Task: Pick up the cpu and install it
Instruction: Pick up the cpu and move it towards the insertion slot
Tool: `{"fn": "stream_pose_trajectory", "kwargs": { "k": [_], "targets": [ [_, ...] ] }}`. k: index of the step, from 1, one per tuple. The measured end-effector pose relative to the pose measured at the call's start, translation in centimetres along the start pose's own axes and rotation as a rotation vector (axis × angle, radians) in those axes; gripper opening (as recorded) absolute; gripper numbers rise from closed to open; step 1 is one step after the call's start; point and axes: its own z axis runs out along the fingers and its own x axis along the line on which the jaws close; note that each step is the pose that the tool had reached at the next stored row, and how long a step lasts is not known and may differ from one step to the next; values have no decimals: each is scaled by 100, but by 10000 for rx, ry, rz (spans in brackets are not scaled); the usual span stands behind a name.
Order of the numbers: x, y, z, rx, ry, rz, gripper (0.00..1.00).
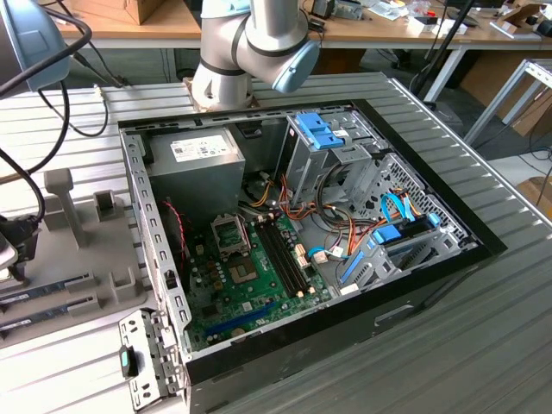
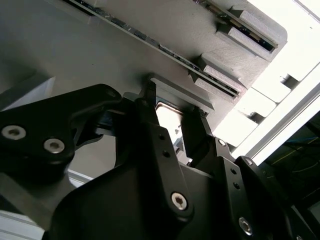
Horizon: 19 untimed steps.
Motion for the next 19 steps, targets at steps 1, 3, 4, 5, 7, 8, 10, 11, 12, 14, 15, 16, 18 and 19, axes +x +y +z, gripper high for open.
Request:
{"fn": "stream_pose_trajectory", "kwargs": {
  "k": [1, 3, 4, 5, 7, 8, 10, 11, 12, 14, 15, 16, 18, 19],
  "targets": [
    [0, 0, 2, 0, 0, 0, 48],
    [0, 0, 5, 0, 1, 0, 48],
    [0, 0, 7, 0, 1, 0, 48],
    [1, 1, 9, 0, 1, 0, 48],
    [0, 1, 13, -1, 0, 0, 48],
    [1, 1, 14, 0, 1, 1, 48],
    [1, 1, 18, 0, 1, 1, 48],
    [1, 1, 21, 0, -2, 1, 48],
    [1, 1, 22, 0, -2, 0, 48],
    [1, 1, 26, 1, 2, 0, 48],
    [1, 1, 27, 1, 2, 0, 48],
    [1, 1, 31, 1, 1, -1, 48],
    [1, 2, 35, 1, 1, 0, 48],
    [1, 2, 38, 0, 0, 0, 48]
  ]
}}
